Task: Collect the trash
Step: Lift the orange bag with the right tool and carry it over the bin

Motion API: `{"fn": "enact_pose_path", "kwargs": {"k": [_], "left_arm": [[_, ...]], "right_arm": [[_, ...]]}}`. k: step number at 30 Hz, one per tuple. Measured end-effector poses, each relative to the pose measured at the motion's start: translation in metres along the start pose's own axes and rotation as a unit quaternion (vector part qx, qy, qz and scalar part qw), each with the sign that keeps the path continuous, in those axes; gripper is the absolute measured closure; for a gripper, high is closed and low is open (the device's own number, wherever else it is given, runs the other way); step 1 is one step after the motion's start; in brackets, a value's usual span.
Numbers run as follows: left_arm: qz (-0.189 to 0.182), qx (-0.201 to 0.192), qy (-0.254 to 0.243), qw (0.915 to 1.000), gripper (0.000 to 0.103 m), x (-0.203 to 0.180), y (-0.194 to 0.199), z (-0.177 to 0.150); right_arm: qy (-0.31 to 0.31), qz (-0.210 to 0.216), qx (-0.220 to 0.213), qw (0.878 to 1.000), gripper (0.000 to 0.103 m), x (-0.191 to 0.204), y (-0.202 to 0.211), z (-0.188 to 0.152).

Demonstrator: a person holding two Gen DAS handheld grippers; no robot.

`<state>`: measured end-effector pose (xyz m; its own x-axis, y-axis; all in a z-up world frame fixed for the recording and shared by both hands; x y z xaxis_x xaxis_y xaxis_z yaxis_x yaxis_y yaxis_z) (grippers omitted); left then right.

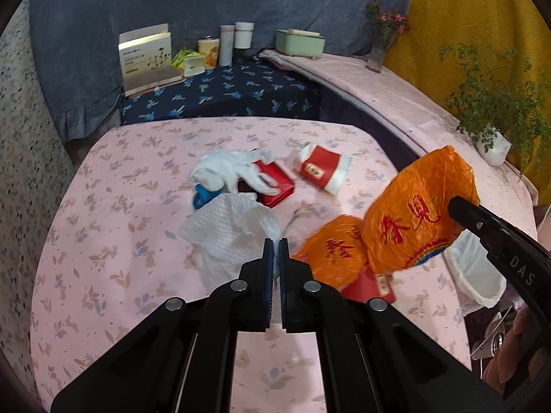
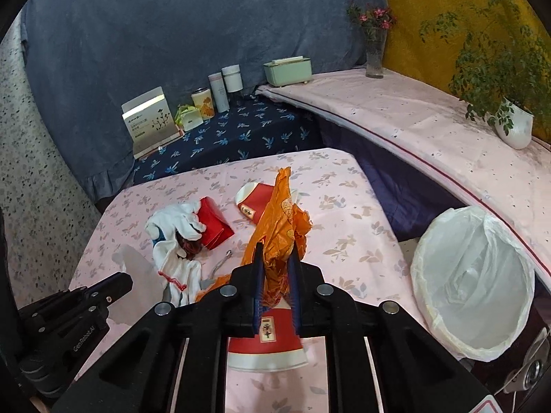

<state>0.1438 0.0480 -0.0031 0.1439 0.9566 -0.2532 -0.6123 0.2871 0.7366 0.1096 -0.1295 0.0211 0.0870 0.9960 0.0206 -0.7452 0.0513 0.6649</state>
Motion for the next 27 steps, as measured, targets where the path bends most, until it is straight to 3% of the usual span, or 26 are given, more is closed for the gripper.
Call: {"fn": "enact_pose_path", "kwargs": {"k": [11,21,27], "left_arm": [[-0.065,-0.002,-0.057,0.9962,0.1,-0.091,0.013,-0.004],[-0.128,0.011,-0.121,0.9844,0.1,-0.19,0.002,-0.018],[-0.166,0.026,-0.131,0.9772,0.1,-0.223,-0.001,-0.023]], "right_arm": [[-0.05,-0.062,-0.022,0.997,0.091,-0.087,0.038,-0.015],[-0.102,-0.123,-0.02,0.987,0.091,-0.172,0.051,-0.038],[-0.124,-0.144,-0.015,0.982,0.091,-0.207,0.054,-0.051]]}}
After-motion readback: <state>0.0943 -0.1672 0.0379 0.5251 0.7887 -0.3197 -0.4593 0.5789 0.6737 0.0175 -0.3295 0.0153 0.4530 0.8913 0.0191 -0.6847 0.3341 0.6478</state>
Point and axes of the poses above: each gripper's, at about its wrist camera, not at the fingertips, and y roughly against the way its jaws point, x to its left, z to its top, the point moved 4 cm from there along -y, roughly the way its jaws point, and after that the axes turned 10 degrees about y, right-handed, at the moved point
